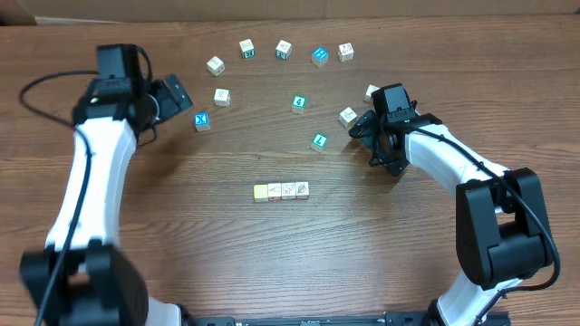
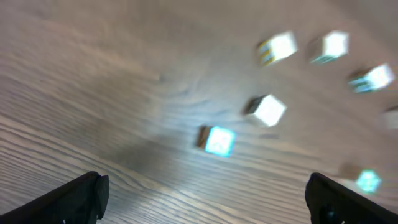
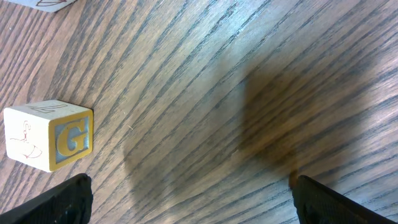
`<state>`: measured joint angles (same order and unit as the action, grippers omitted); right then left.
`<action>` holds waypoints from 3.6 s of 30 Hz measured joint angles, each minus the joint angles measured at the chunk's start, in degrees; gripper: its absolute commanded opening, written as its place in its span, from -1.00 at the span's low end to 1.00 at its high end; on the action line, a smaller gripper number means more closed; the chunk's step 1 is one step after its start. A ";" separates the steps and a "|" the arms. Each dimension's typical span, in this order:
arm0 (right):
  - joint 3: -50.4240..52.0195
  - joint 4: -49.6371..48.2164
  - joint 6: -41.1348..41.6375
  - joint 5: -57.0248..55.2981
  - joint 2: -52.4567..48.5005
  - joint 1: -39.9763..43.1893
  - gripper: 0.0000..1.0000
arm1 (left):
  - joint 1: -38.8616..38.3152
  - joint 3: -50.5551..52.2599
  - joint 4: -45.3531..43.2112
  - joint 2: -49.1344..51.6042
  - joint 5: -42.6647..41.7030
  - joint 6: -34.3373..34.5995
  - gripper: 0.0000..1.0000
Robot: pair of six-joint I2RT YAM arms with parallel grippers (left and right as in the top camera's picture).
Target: Form a horizontal line
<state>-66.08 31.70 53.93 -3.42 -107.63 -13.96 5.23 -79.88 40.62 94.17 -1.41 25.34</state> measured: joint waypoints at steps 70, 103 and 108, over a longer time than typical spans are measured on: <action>0.11 -0.20 0.04 -0.02 0.00 0.00 1.00 | -6.78 60.85 -44.33 -30.12 11.54 -15.26 0.99; 0.11 -0.63 0.04 -0.02 0.00 0.00 1.00 | -6.78 79.41 -38.03 -59.95 9.40 -15.32 0.99; 0.11 -0.63 0.04 -0.02 0.00 0.00 1.00 | -6.78 79.41 -36.85 -69.85 9.79 -16.83 0.99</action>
<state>-65.98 31.07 53.98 -3.44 -107.63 -13.96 -1.54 -0.47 3.77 24.32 8.38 8.51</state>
